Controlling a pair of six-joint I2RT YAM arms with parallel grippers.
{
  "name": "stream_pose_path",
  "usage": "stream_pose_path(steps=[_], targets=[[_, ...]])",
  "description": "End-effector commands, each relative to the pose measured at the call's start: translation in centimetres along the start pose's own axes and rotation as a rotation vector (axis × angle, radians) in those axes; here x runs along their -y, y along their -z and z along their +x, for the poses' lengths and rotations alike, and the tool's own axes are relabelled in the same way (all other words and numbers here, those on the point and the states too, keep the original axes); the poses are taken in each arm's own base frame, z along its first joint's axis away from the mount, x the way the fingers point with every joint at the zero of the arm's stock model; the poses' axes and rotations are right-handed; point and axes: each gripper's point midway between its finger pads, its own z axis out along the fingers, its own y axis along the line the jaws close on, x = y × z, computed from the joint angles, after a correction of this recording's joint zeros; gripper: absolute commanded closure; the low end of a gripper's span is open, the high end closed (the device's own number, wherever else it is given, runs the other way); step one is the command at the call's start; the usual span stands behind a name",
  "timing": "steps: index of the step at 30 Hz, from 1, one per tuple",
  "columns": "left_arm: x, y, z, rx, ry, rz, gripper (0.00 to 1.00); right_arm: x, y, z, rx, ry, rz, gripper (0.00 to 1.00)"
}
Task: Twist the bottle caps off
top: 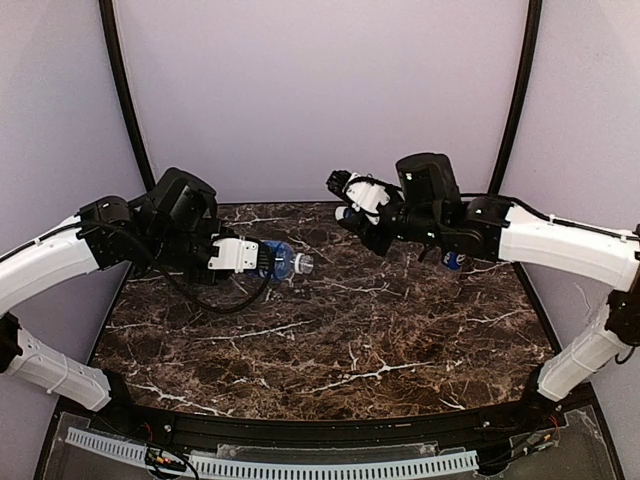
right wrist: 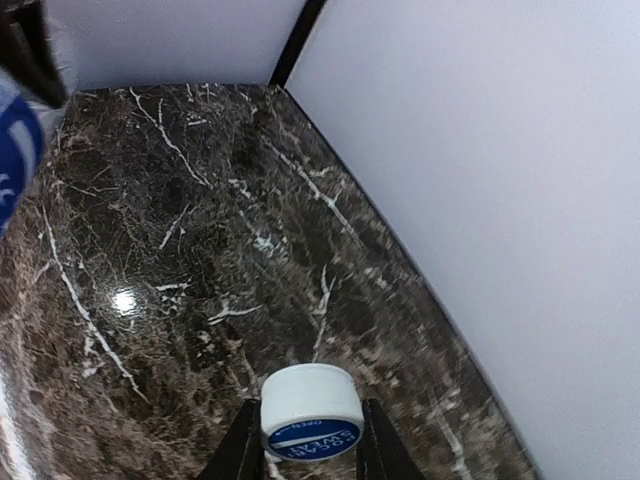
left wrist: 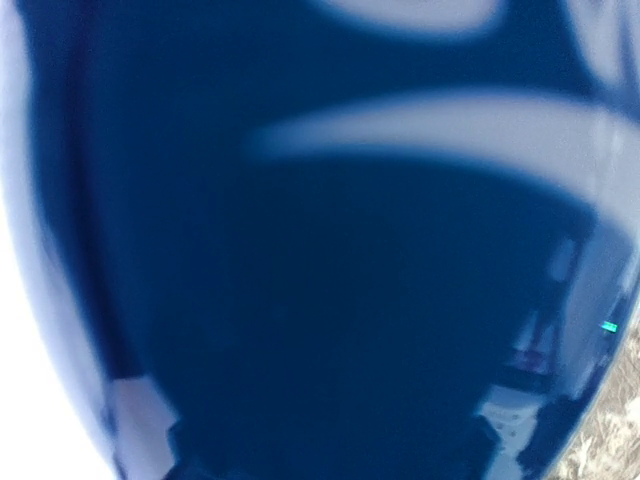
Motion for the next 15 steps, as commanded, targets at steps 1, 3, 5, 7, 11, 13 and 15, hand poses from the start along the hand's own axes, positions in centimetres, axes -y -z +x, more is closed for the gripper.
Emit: stream_pose_path(steps=[1,3,5,7,11,13,15], targets=[[-4.8,2.3,-1.0,0.081,0.207,-0.127,0.99,-4.8,-2.8,11.3,-0.47,-0.547,-0.155,1.0],[-6.3,3.0,-1.1,0.116,0.301,-0.138,0.99,-6.2,-3.6,13.9,-0.573,-0.6,-0.162,1.0],[-7.3,3.8,-1.2,0.15,0.385,-0.133,0.99,-7.4,-4.1,16.3,-0.675,-0.626,-0.161,1.0],[-7.9,4.6,-1.3,0.182,0.459,-0.117,0.99,-8.5,-4.4,18.3,-0.777,-0.631,-0.165,1.0],[-8.6,5.5,-1.4,0.222,0.531,-0.099,0.98,-10.1,-4.3,21.6,-0.935,-0.561,-0.151,1.0],[-8.7,5.6,-1.3,0.224,0.536,-0.103,0.98,-11.0,-4.3,22.5,-0.979,-0.506,-0.149,1.0],[-8.8,5.4,-1.3,0.225,0.543,-0.102,0.98,-12.0,-4.4,23.2,-1.013,-0.484,-0.17,1.0]])
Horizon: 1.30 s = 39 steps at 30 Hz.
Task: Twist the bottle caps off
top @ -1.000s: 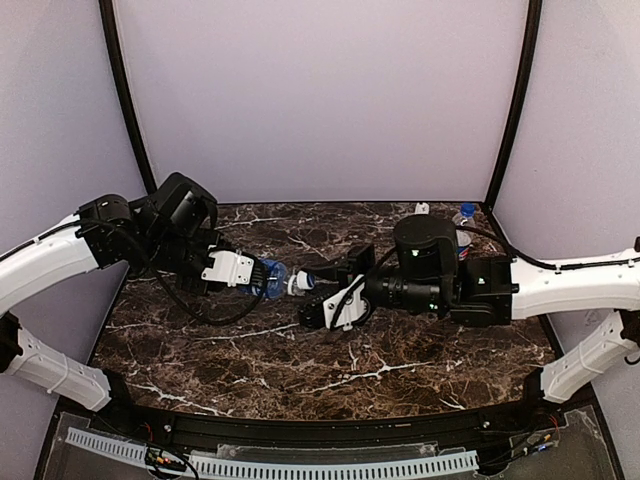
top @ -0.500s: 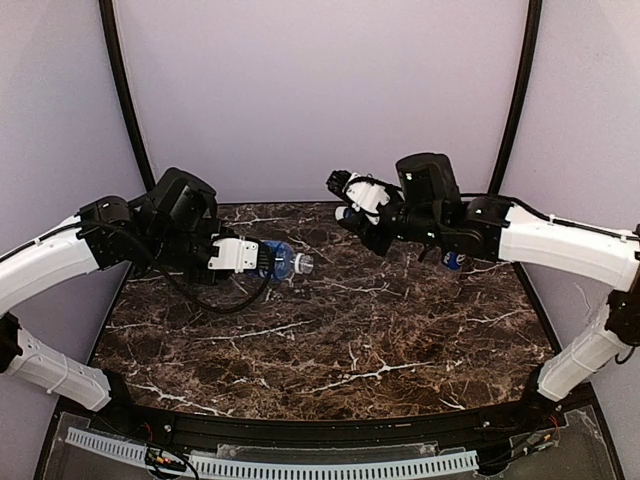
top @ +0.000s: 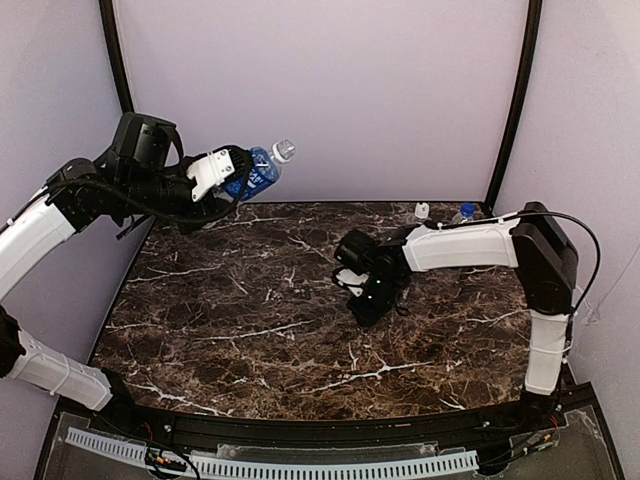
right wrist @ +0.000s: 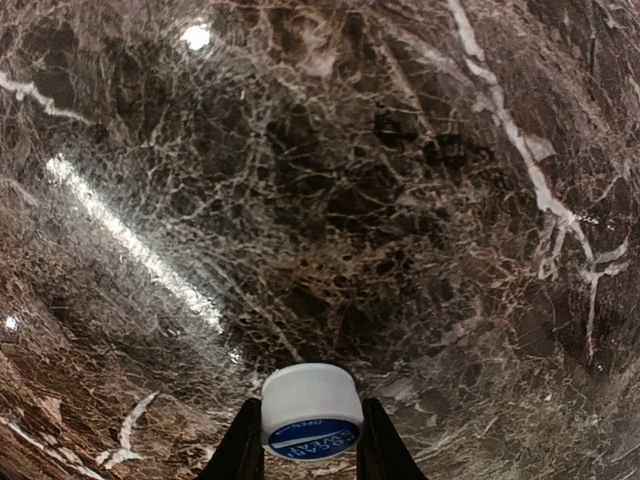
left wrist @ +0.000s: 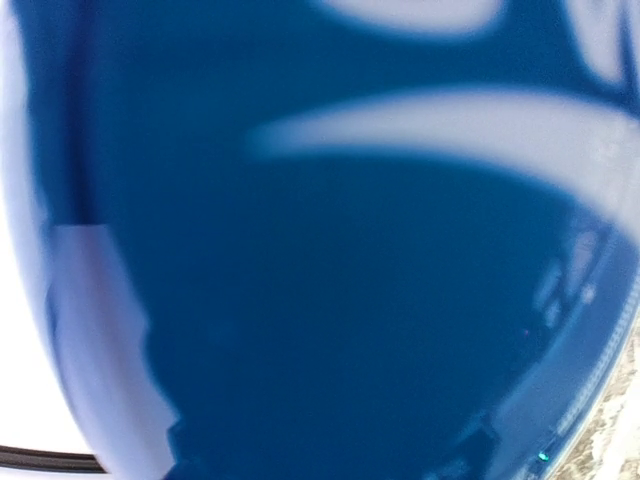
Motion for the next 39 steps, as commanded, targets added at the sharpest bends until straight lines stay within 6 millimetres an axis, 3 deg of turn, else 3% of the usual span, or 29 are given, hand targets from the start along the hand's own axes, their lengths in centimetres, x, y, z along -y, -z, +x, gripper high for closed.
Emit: stream_pose_path(steps=[1,4,7,10,12,14,16,19,21,23,24,26,29,33,36,39], targets=[[0.6,0.3,-0.3,0.019,0.071,0.048,0.98,-1.0,-0.5,1.2,-0.082,0.024,0.035,1.0],[0.7,0.4,-0.6,0.028,0.077,0.058,0.98,-1.3,-1.1,1.7,-0.11,0.03,0.037,0.87],[0.6,0.7,-0.8,0.038,0.081,0.065,0.98,-1.5,-0.5,1.2,-0.096,0.043,0.03,0.6],[0.6,0.9,-1.1,0.047,0.082,0.068,0.98,-1.4,1.5,-0.4,-0.039,0.058,0.031,0.41],[0.8,1.2,-1.3,0.06,0.08,0.083,0.98,-1.1,4.3,-2.5,0.051,0.078,0.042,0.31],[1.2,1.6,-2.0,0.087,0.083,0.119,0.98,-1.3,8.0,-4.9,0.173,0.119,0.035,0.28],[1.9,2.3,-2.6,0.114,0.083,0.172,0.98,-2.7,13.2,-8.2,0.379,0.19,-0.019,0.27],[3.5,3.4,-3.5,0.156,0.071,0.281,0.99,-6.6,22.9,-10.9,0.788,0.366,-0.196,0.27],[4.7,4.2,-3.9,0.183,0.07,0.355,0.99,-9.1,29.9,-10.5,1.098,0.497,-0.318,0.21],[5.6,4.6,-4.2,0.201,0.071,0.416,0.99,-10.3,36.4,-9.0,1.401,0.581,-0.393,0.12],[6.1,4.9,-4.3,0.21,0.066,0.446,0.99,-10.6,39.1,-8.4,1.523,0.601,-0.42,0.11],[6.5,4.9,-4.4,0.216,0.063,0.473,0.99,-10.8,42.5,-7.8,1.653,0.609,-0.464,0.1],[6.7,4.8,-4.5,0.217,0.064,0.484,0.99,-11.7,44.7,-8.4,1.715,0.624,-0.554,0.1],[6.5,4.9,-4.8,0.224,0.06,0.484,0.99,-13.0,44.4,-10.2,1.699,0.639,-0.634,0.11],[6.6,4.9,-4.8,0.223,0.058,0.486,0.99,-13.8,44.2,-10.8,1.684,0.663,-0.684,0.19],[6.6,4.7,-4.7,0.22,0.058,0.487,0.99,-14.5,44.3,-11.0,1.679,0.671,-0.745,0.33]])
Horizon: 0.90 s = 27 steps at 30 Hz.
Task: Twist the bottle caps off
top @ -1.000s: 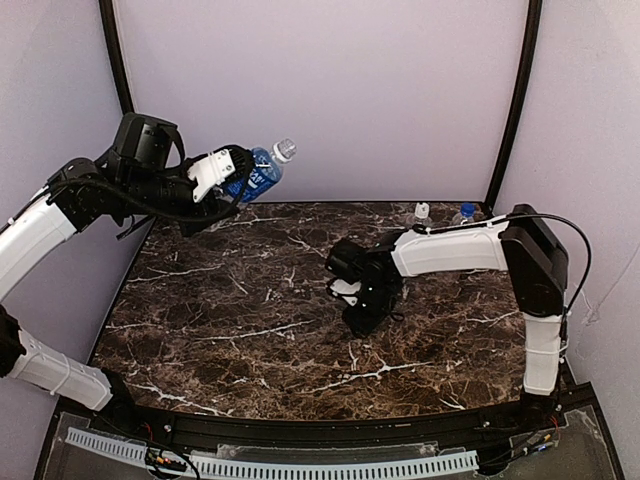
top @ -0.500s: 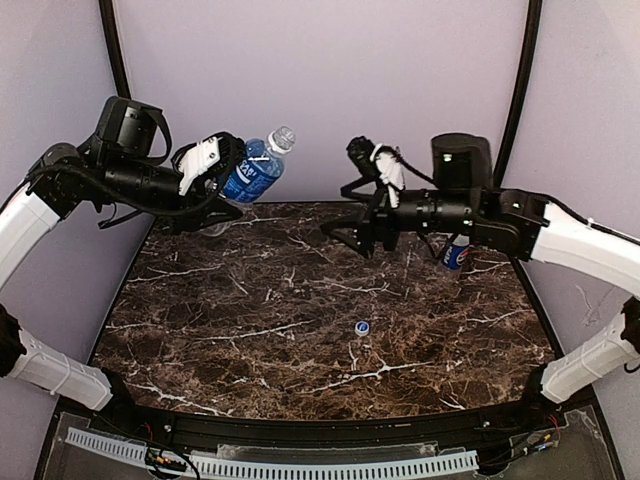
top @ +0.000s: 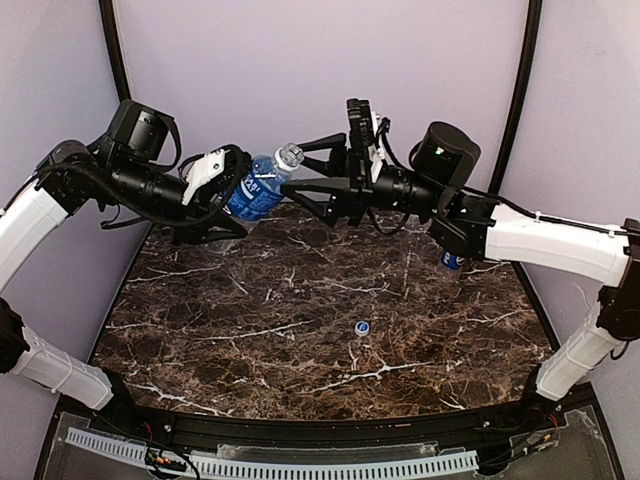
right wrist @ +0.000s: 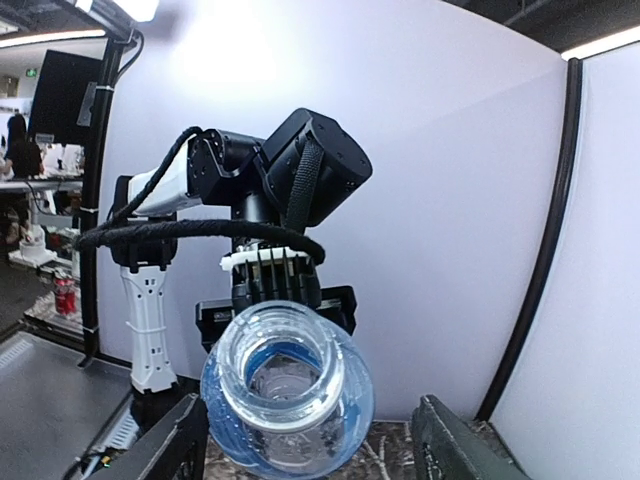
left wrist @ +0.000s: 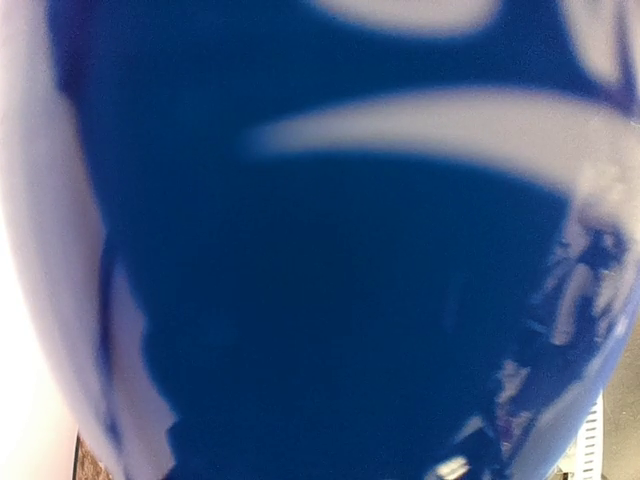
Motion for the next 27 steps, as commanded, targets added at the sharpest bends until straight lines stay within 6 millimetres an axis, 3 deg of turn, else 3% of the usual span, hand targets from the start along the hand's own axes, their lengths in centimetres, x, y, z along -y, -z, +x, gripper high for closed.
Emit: stream_pose_path(steps=[1,3,8,15,20,21,22,23,24,25,27], targets=[[0.3,0.7,-0.6,0.018,-0.009,0.017,0.99,-1.6,-0.7,-4.3,0.124,0.007,-0.107,0.37],[0.2,0.6,-0.7,0.019,-0.009,0.017,0.99,-1.8,-1.0,-3.9,0.123,-0.007,-0.127,0.44],[0.1,0.6,-0.8,0.019,-0.01,0.014,0.98,-2.0,-1.6,-3.0,0.112,-0.03,-0.154,0.46],[-0.1,0.4,-1.0,0.024,-0.012,0.01,0.99,-1.7,-2.1,-2.2,0.079,-0.054,-0.157,0.64],[-0.2,0.4,-0.9,0.018,-0.012,0.009,0.95,-1.6,-2.0,-2.4,0.066,-0.057,-0.153,1.0],[-0.2,0.4,-0.7,0.011,-0.008,0.006,0.89,-1.6,-1.9,-2.5,0.064,-0.054,-0.149,1.0],[-0.3,0.3,-0.6,0.007,-0.005,0.002,0.62,-1.4,-1.8,-2.6,0.059,-0.054,-0.142,1.0],[-0.5,0.2,-0.2,-0.004,0.005,-0.013,0.44,-1.2,-1.8,-2.4,0.039,-0.062,-0.128,1.0],[-0.7,0.2,-0.1,-0.009,0.008,-0.028,0.12,-0.8,-1.8,-2.4,0.023,-0.065,-0.106,1.0],[-1.2,0.0,0.4,-0.027,0.016,-0.059,0.04,-0.3,-1.7,-2.2,-0.003,-0.064,-0.079,1.0],[-2.0,-0.1,1.1,-0.052,0.007,-0.114,0.02,0.8,-1.5,-1.5,-0.064,-0.071,-0.018,1.0]])
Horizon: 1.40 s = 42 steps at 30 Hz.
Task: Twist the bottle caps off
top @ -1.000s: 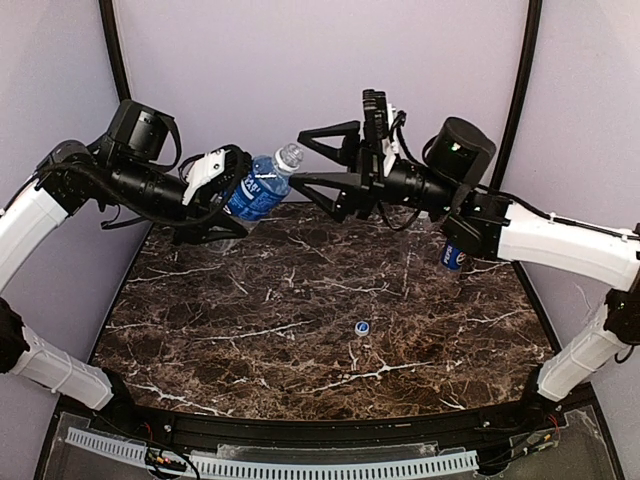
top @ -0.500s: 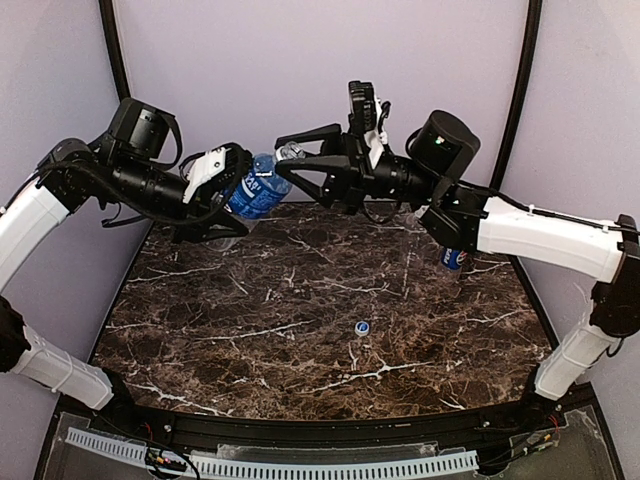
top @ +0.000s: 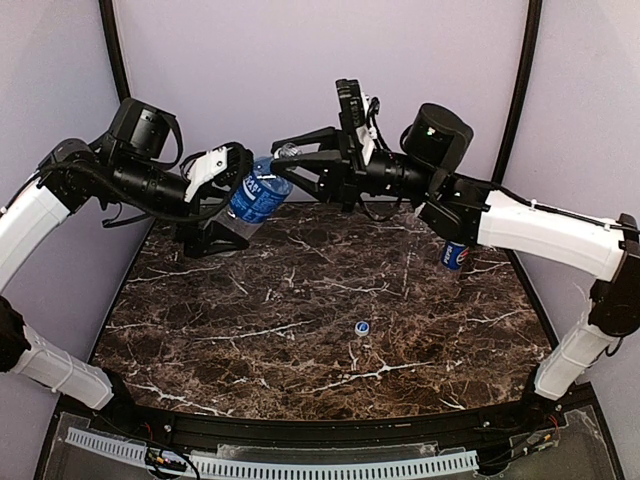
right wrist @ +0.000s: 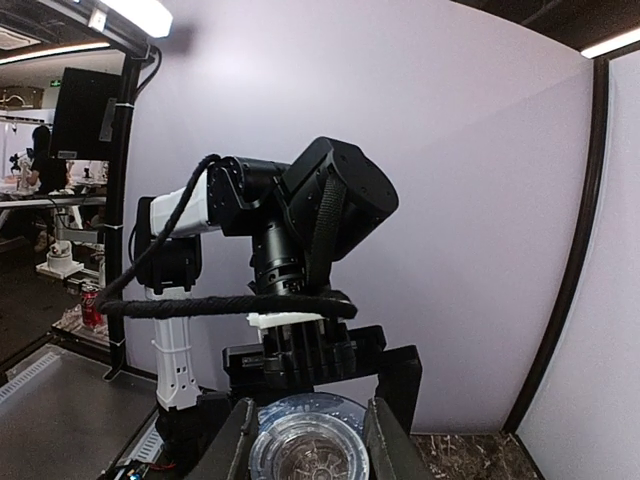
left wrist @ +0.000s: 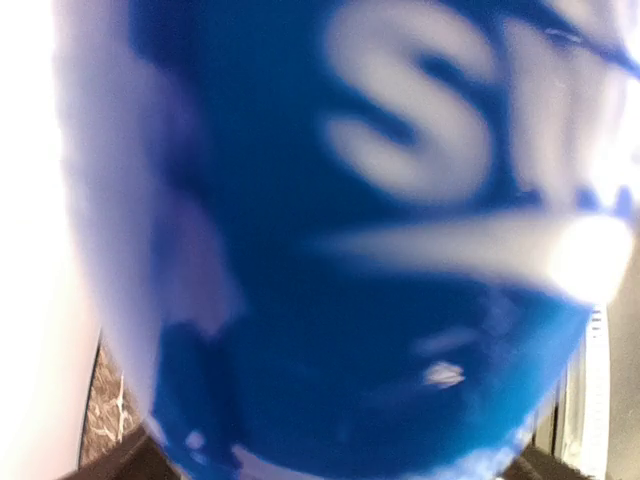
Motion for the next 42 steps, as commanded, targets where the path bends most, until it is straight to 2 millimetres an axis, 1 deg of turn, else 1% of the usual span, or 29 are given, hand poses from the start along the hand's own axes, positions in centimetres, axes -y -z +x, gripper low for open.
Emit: stream_pose_path(steps=[1,4,5,6,8,9,12,13,14,15,16,17,18,19,20,21,22,23,24,25,26,27,28,29,30,34,37,39,42], targets=[[-2.0,0.2,1.3,-0.053,-0.002,-0.138,0.01,2.0,0.7,0.4,-0.12,-0.012,0.13,1.0],[-3.5,0.4,2.4,-0.088,-0.037,-0.241,0.01,4.3,2.0,1.7,-0.208,-0.028,0.259,1.0],[-4.0,0.6,3.2,-0.117,-0.042,-0.287,0.01,5.4,2.7,2.3,-0.238,-0.034,0.317,1.0],[-4.6,0.8,3.1,-0.11,-0.053,-0.322,0.01,6.7,3.5,3.3,-0.28,-0.037,0.389,1.0],[-5.5,1.4,3.8,-0.132,-0.057,-0.402,0.01,10.1,5.4,5.8,-0.373,-0.039,0.56,1.0],[-5.9,1.6,4.3,-0.139,-0.052,-0.434,0.01,11.6,6.6,7.7,-0.433,-0.054,0.629,1.0],[-6.2,1.8,5.6,-0.155,-0.026,-0.48,0.01,16.0,9.2,11.9,-0.522,-0.118,0.776,1.0],[-6.4,1.6,6.7,-0.178,-0.003,-0.496,0.01,17.2,9.8,13.4,-0.542,-0.144,0.802,1.0],[-6.6,2.0,7.0,-0.178,0.01,-0.516,0.01,18.2,10.4,14.7,-0.562,-0.155,0.825,1.0],[-6.9,1.9,8.4,-0.199,0.051,-0.542,0.01,19.1,10.9,15.8,-0.578,-0.16,0.849,1.0],[-7.0,2.4,8.9,-0.195,0.073,-0.566,0.01,20.2,11.6,17.3,-0.603,-0.164,0.883,1.0],[-7.4,2.4,10.7,-0.218,0.124,-0.595,0.01,20.9,12.2,18.3,-0.618,-0.165,0.908,1.0],[-7.5,3.2,11.3,-0.209,0.152,-0.624,0.01,21.8,13.0,19.1,-0.63,-0.168,0.929,1.0],[-7.8,3.3,13.2,-0.221,0.222,-0.653,0.01,22.4,13.4,19.9,-0.64,-0.173,0.94,1.0],[-7.8,4.2,13.7,-0.2,0.258,-0.685,0.01,22.9,13.9,20.6,-0.639,-0.196,0.955,1.0],[-8.0,4.5,15.9,-0.208,0.359,-0.722,0.01,23.4,14.3,21.4,-0.644,-0.21,0.965,1.0],[-7.8,5.3,17.9,-0.211,0.428,-0.755,0.01,23.9,14.8,22.0,-0.648,-0.22,0.976,1.0],[-7.8,5.7,19.0,-0.19,0.521,-0.78,0.01,24.2,15.3,22.6,-0.651,-0.23,0.984,1.0],[-7.3,6.4,21.0,-0.189,0.59,-0.808,0.01,24.5,15.7,23.3,-0.654,-0.237,0.988,1.0],[-7.2,6.7,21.8,-0.158,0.67,-0.828,0.01,24.7,16.0,23.8,-0.652,-0.242,0.99,1.0],[-6.5,7.0,23.5,-0.15,0.733,-0.845,0.01,24.8,16.4,24.3,-0.654,-0.245,0.994,1.0],[-6.4,7.2,24.1,-0.117,0.798,-0.867,0.01,24.9,16.6,24.6,-0.653,-0.244,0.998,1.0],[-6.0,7.5,25.5,-0.091,0.871,-0.895,0.01,24.9,16.8,25.0,-0.66,-0.248,1.0,1.0],[-5.8,7.8,25.8,-0.069,0.899,-0.916,0.01,24.9,16.8,25.4,-0.667,-0.249,0.998,1.0],[-5.6,7.8,27.0,-0.065,0.947,-0.938,0.01,24.8,16.9,25.6,-0.674,-0.247,0.995,1.0],[-6.1,7.2,28.2,-0.026,0.972,-0.978,0.01,24.6,17.4,27.0,-0.714,-0.237,0.991,1.0],[-7.1,6.5,28.1,0.079,0.993,-0.993,0.01,24.3,17.7,28.2,-0.738,-0.244,0.983,1.0],[-7.2,5.6,28.0,0.183,1.0,-0.986,0.01,24.1,18.1,28.7,-0.748,-0.251,0.991,1.0],[-6.3,3.3,27.9,0.296,0.99,-0.891,0.01,23.8,18.5,29.1,-0.762,-0.257,0.999,1.0]])
